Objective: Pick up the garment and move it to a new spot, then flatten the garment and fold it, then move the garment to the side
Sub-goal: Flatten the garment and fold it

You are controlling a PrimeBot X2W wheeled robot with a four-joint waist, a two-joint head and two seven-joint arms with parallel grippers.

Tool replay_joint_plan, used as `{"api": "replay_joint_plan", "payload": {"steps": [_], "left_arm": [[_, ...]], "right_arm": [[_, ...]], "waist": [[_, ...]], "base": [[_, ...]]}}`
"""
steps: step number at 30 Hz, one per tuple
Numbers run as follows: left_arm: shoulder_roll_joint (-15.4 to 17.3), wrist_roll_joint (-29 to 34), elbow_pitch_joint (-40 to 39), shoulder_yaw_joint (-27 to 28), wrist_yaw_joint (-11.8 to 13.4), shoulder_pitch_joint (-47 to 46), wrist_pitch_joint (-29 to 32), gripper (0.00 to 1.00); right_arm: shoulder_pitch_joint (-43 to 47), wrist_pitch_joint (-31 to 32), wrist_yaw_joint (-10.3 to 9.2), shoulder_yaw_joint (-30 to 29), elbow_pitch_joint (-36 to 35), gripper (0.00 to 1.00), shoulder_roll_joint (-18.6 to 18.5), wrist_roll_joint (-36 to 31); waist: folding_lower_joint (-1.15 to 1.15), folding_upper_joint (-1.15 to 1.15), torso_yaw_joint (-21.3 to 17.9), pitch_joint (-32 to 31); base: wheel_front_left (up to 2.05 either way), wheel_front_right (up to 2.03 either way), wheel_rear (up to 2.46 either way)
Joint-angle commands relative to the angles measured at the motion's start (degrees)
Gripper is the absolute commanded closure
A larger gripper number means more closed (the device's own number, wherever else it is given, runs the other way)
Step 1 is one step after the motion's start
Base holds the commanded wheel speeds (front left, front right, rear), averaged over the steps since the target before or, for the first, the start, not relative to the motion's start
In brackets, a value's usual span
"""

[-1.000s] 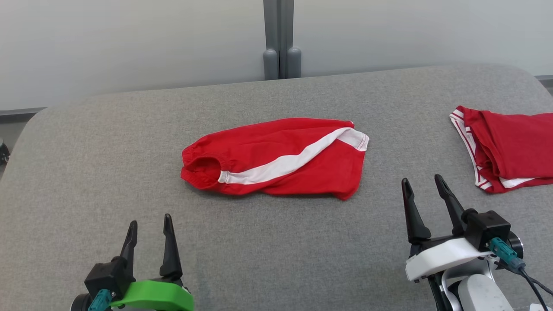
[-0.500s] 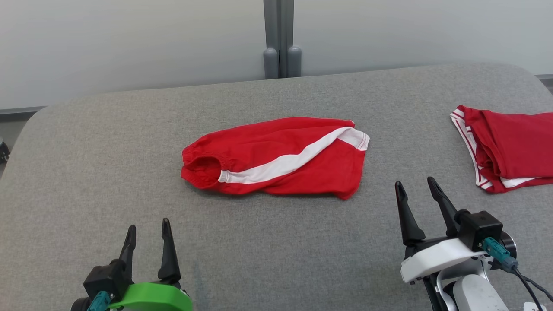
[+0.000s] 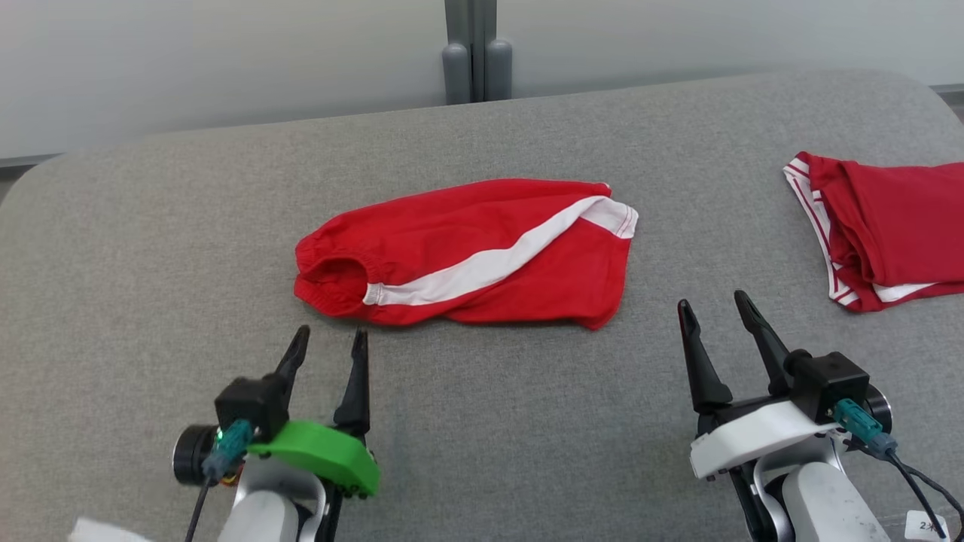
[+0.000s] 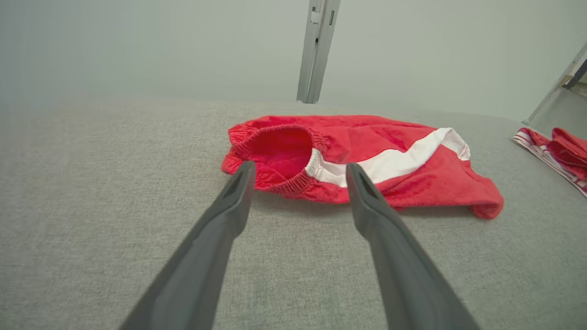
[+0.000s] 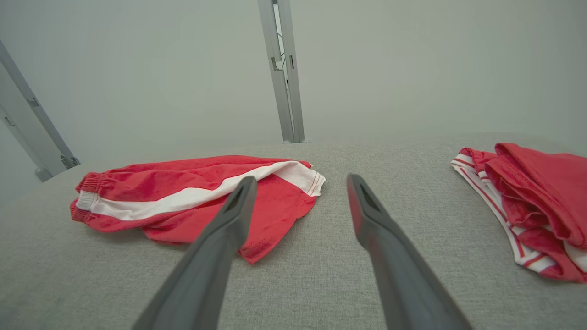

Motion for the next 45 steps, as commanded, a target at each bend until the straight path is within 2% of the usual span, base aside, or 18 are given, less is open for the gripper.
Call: {"api": "replay_joint_plan", "payload": {"steps": [1, 5, 13, 14, 15, 16, 17, 18, 25, 37, 45], "left_arm": [[0.49, 0.42, 0.73, -0.52, -0.79, -2.92, 1.58, 0.0], [1.43, 0.63, 4.27, -1.74, -1.8, -8.68, 7.38, 0.0], [2.96, -0.41, 11.17, -0.92, -1.23, -15.7, 12.08, 0.0], [3.01, -0.39, 11.56, -0.92, -1.24, -15.94, 11.91, 0.05], [3.01, -0.42, 11.71, -0.84, -1.07, -16.03, 11.49, 0.29], [2.98, -0.46, 11.92, -0.86, -1.05, -16.07, 11.21, 0.61], [2.89, -0.46, 12.13, -1.0, -1.05, -16.1, 10.94, 0.77], [2.77, -0.51, 12.29, -1.16, -1.09, -16.19, 10.72, 0.98], [1.89, -1.07, 11.94, -2.22, -1.03, -16.81, 8.9, 1.0], [0.35, -2.23, 8.88, -5.88, -0.52, -18.05, 4.12, 1.0], [0.02, -3.58, 8.62, -8.42, 0.44, -19.73, 1.96, 1.0]], "right_arm": [[-1.19, -0.19, -0.07, 0.14, -0.24, 0.0, -0.14, -0.43], [-2.22, -0.19, -0.07, 0.38, -0.4, 0.0, -0.14, -0.48], [-3.56, -0.19, -0.08, 0.1, -0.37, 0.0, -0.15, 0.05], [-3.55, -0.19, -0.07, -0.15, -0.36, 0.0, -0.13, 0.01], [-3.56, -0.19, -0.07, -0.41, -0.36, 0.0, -0.13, -0.11], [-3.67, -0.19, -0.07, -0.87, -0.35, 0.0, -0.13, -0.49], [-3.96, -0.19, -0.07, -1.36, -0.2, 0.0, -0.13, -0.86], [-4.3, -0.19, -0.07, -1.72, -0.06, 0.0, -0.13, -1.26], [-10.28, 1.04, -0.07, -3.07, 5.99, 0.0, -0.13, -4.84], [-30.66, 9.22, -0.07, -5.25, 27.71, 0.0, -0.76, -3.56], [-40.03, 10.69, -0.07, -6.74, 40.4, 0.0, -0.55, -5.32]], "waist": [[0.0, 0.0, -1.67, 2.37], [0.0, 0.0, -3.26, 4.6], [0.0, 0.0, -6.21, 7.4], [0.0, 0.0, -6.33, 7.55], [0.0, 0.0, -6.36, 7.65], [0.0, 0.0, -6.33, 7.74], [0.0, 0.0, -6.19, 7.81], [0.0, 0.0, -6.0, 7.85], [0.0, 0.0, -3.42, 8.4], [0.0, 0.0, 4.18, 13.06], [0.0, 0.0, 5.92, 15.69]], "base": [[0.0, 0.0, 0.0], [0.0, 0.0, 0.0], [0.0, 0.0, 0.0], [0.0, 0.0, 0.0], [0.0, 0.0, 0.0], [0.0, 0.0, 0.0], [0.0, 0.0, 0.0], [0.0, 0.0, 0.0], [0.0, 0.0, 0.0], [0.0, 0.0, 0.0], [0.0, 0.0, 0.0]]}}
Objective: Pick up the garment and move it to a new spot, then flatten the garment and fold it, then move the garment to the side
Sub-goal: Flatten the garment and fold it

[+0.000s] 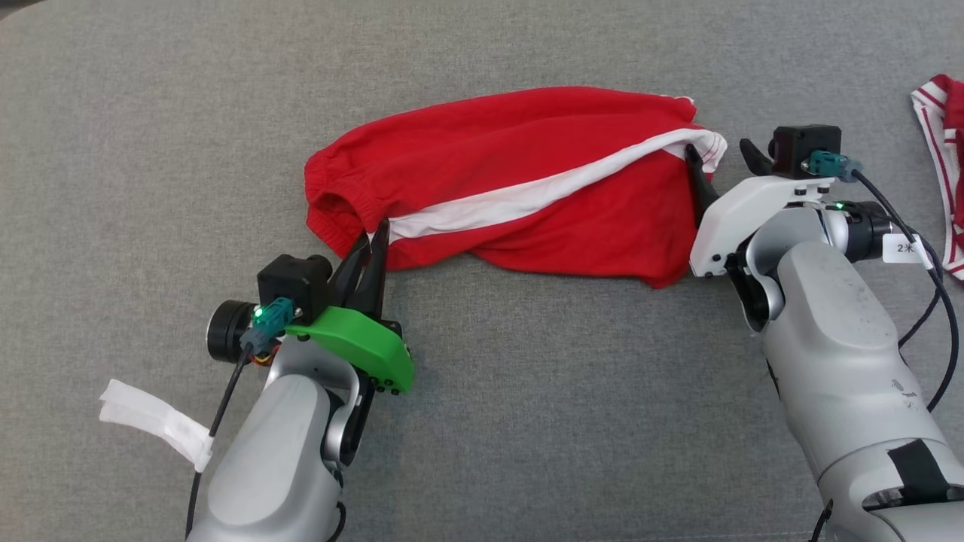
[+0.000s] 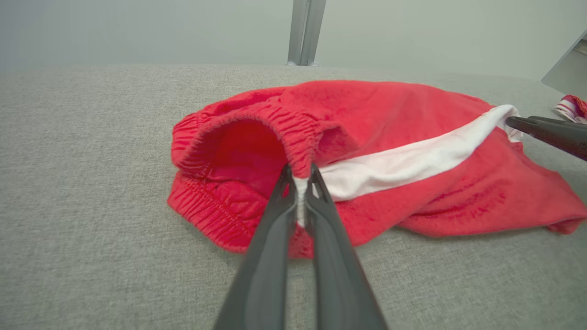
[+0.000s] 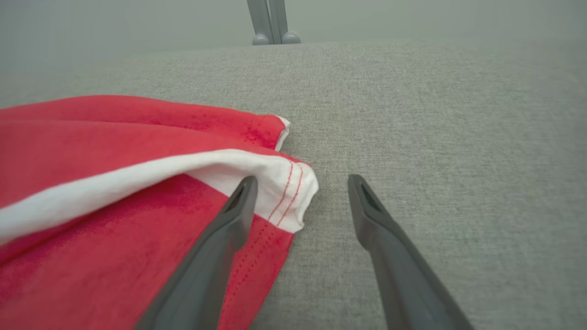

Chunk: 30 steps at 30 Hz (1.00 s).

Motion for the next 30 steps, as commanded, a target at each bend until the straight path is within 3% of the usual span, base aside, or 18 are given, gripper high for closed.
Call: {"api": "replay_joint_plan", "payload": {"steps": [1, 8, 9, 10, 12, 16, 22, 24, 26, 30], "left_arm": [[0.05, -0.38, -0.02, -0.38, 0.37, -1.19, -0.52, 1.0], [0.0, -1.5, 1.21, -1.11, 0.86, -2.09, -1.39, 1.0], [0.01, -1.66, 1.37, -1.12, 0.83, -2.16, -1.51, 1.0], [0.01, -1.77, 1.51, -1.07, 0.89, -2.19, -1.59, 1.0], [0.15, -1.97, 1.72, -0.97, 0.94, -2.29, -1.67, 1.0], [0.53, -2.27, 2.06, -0.91, 0.97, -2.53, -1.86, 1.0], [0.9, -2.74, 2.37, -0.95, 1.09, -2.6, -1.89, 1.0], [0.96, -2.87, 2.38, -1.04, 1.08, -2.64, -1.89, 1.0], [1.08, -3.03, 2.3, -1.08, 1.03, -2.68, -1.9, 1.0], [1.46, -3.3, 2.08, -0.7, 1.13, -2.72, -2.17, 1.0]], "right_arm": [[-1.35, -0.34, -0.07, 0.34, 1.55, 0.0, -0.06, -0.52], [-4.89, -3.18, -0.07, 2.58, 7.87, 0.0, 0.24, -0.38], [-5.27, -3.73, -0.07, 2.94, 8.39, 0.05, 0.27, -0.23], [-5.73, -4.37, -0.07, 3.44, 8.96, 0.28, 0.3, -0.1], [-6.36, -5.35, -0.07, 4.36, 9.88, 0.52, 0.3, 0.46], [-7.21, -6.82, -0.07, 6.98, 11.24, 0.66, 0.29, 2.28], [-8.12, -8.32, -0.07, 9.57, 12.75, 0.74, 0.29, 4.37], [-8.53, -8.52, -0.07, 10.0, 13.39, 0.84, 0.3, 4.73], [-8.84, -8.84, -0.08, 10.06, 14.19, 1.0, 0.29, 4.64], [-9.58, -9.78, -0.07, 9.15, 15.14, 1.0, 0.17, 4.12]], "waist": [[0.0, 0.0, 1.11, 1.49], [0.0, 0.0, 0.7, 1.95], [0.0, 0.0, 0.63, 1.93], [0.0, 0.0, 0.51, 1.9], [0.0, 0.0, 0.33, 1.83], [0.0, 0.0, -0.02, 1.64], [0.0, 0.0, -0.42, 1.42], [0.0, 0.0, -0.39, 1.45], [0.0, 0.0, -0.32, 1.54], [0.0, 0.0, -0.23, 1.6]], "base": [[0.0, 0.0, 0.0], [0.0, 0.0, 0.0], [0.0, 0.0, 0.0], [0.0, 0.0, 0.0], [0.0, 0.0, 0.0], [0.0, 0.0, 0.0], [0.0, 0.0, 0.0], [0.0, 0.0, 0.0], [0.0, 0.0, 0.0], [0.0, 0.0, 0.0]]}}
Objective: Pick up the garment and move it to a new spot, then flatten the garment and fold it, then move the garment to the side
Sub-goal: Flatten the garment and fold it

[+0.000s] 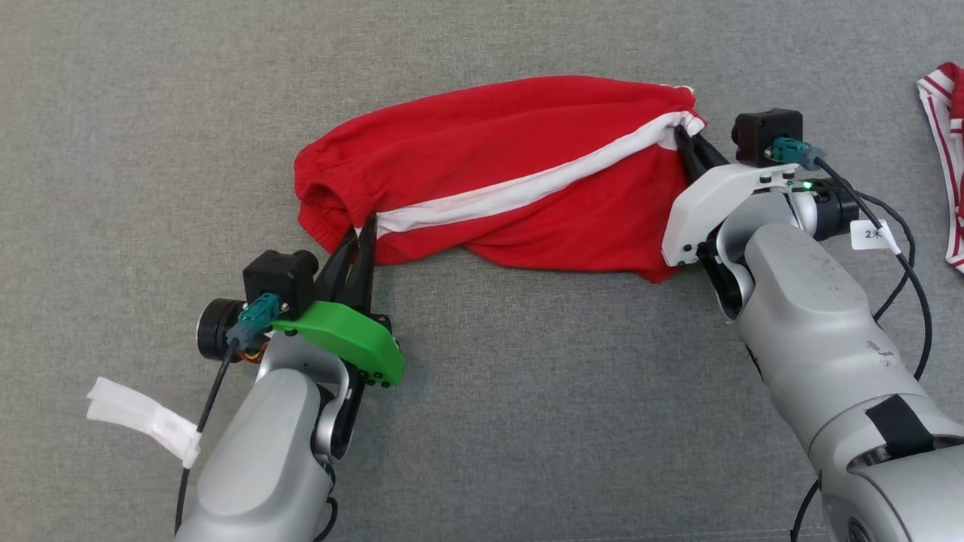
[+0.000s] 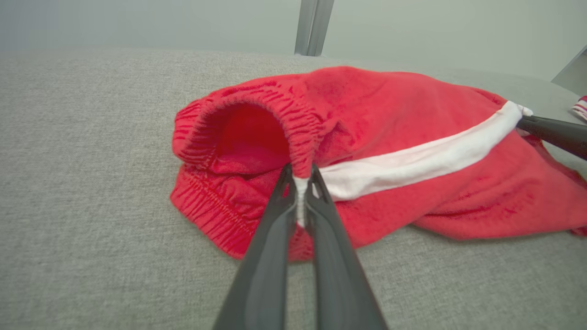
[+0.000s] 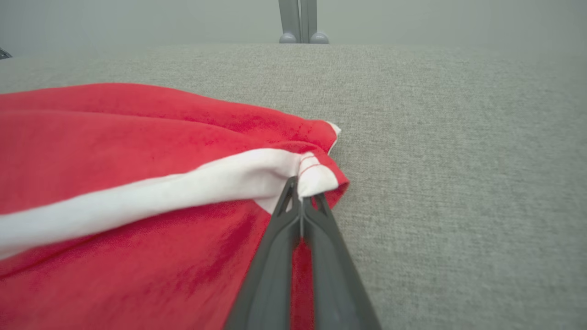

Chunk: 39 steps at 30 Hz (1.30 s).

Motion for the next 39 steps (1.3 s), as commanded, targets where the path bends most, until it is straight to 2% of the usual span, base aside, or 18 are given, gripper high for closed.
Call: {"api": "replay_joint_plan", "payload": {"steps": [1, 8, 18, 24, 30, 36, 39], "left_arm": [[0.49, -0.59, -0.3, 0.58, 0.27, -1.12, -0.46, 1.0], [1.8, -3.38, -2.42, 2.89, -0.97, -1.25, -1.2, 1.0], [5.14, -7.96, -12.89, 7.0, -1.5, 0.71, 0.85, 1.0], [6.9, -11.05, -24.56, 9.2, -0.38, 3.62, 4.66, 1.0], [8.18, -13.52, -39.36, 11.03, 2.03, 6.93, 9.09, 1.0], [9.39, -15.04, -52.75, 11.88, 4.43, 6.92, 14.19, 1.0], [10.56, -14.98, -55.33, 11.84, 5.11, 5.57, 16.82, 1.0]], "right_arm": [[-0.78, -0.67, -0.07, -0.43, -0.02, 1.0, -0.26, 0.07], [1.12, -1.41, -0.07, 0.44, -5.57, 1.0, -0.17, 1.26], [10.58, -1.43, -0.08, 7.63, -26.61, 1.0, -3.61, 4.89], [16.76, -1.42, -0.08, 8.55, -41.89, 1.0, -7.82, 6.52], [23.71, 1.71, -0.08, 4.82, -60.62, 1.0, -11.6, 5.87], [30.25, 9.15, -0.08, -1.52, -83.11, 1.0, -12.37, 3.32], [32.07, 12.56, -0.08, -3.45, -89.71, 1.0, -11.82, 2.83]], "waist": [[0.0, 0.0, -0.05, -0.12], [0.0, 0.0, -1.8, -2.92], [0.0, 0.0, -5.99, -12.76], [0.0, 0.0, -8.17, -18.93], [0.0, 0.0, -9.84, -22.07], [0.0, 0.0, -10.71, -22.03], [0.0, 0.0, -10.87, -21.1]], "base": [[0.0, 0.0, 0.0], [0.0, 0.0, 0.0], [0.0, 0.0, 0.0], [0.0, 0.0, 0.0], [0.0, 0.0, 0.0], [0.0, 0.0, 0.0], [0.0, 0.0, 0.0]]}}
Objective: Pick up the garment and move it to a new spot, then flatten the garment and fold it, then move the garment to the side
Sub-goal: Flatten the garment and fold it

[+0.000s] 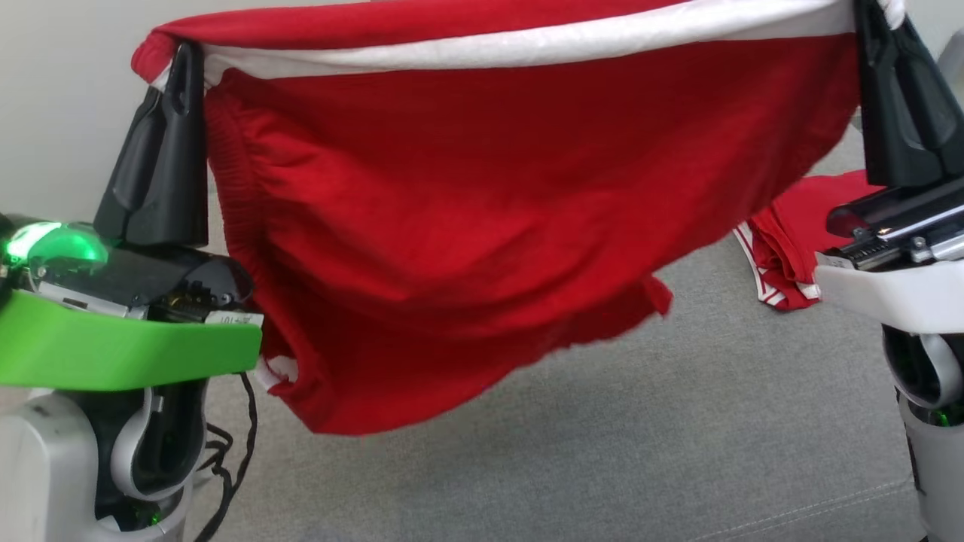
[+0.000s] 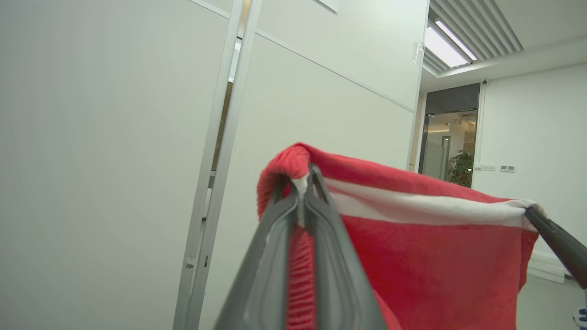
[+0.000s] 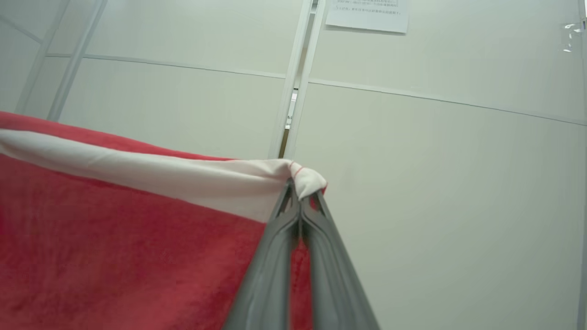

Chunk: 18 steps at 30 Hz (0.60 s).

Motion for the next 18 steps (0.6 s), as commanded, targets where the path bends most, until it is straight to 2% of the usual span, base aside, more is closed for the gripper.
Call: {"api": "replay_joint_plan", "payload": {"steps": [1, 5, 10, 14, 18], "left_arm": [[1.25, 0.84, -0.12, 0.11, 0.5, -1.37, 1.02, 1.0], [2.09, 0.85, 1.74, -1.5, -0.32, -4.21, 3.71, 1.0], [3.5, 2.28, 9.7, -2.7, -1.42, -11.47, 6.38, 1.0], [3.44, 4.05, 19.81, -4.06, -3.7, -22.78, 6.81, 1.0], [1.42, 4.96, 30.38, -4.1, -6.15, -33.28, 2.78, 1.0]], "right_arm": [[1.16, 1.49, -0.09, -0.83, -1.5, 1.0, 0.78, 0.02], [0.41, 3.9, -0.09, -1.98, -0.59, 1.0, 2.57, 1.78], [-7.78, 3.04, -0.09, -1.04, 10.09, 1.0, 4.01, 2.45], [-20.07, -2.1, -0.09, -0.27, 21.09, 1.0, 6.45, 1.17], [-29.99, -9.03, -0.08, -0.83, 30.02, 1.0, 9.09, -1.31]], "waist": [[0.0, 0.0, -0.27, 1.21], [0.0, 0.0, -0.36, 5.67], [0.0, 0.0, -0.88, 13.53], [0.0, 0.0, -1.0, 18.56], [0.0, 0.0, -1.29, 20.89]], "base": [[0.0, 0.0, 0.0], [0.0, 0.0, 0.0], [0.0, 0.0, 0.0], [0.0, 0.0, 0.0], [0.0, 0.0, 0.0]]}}
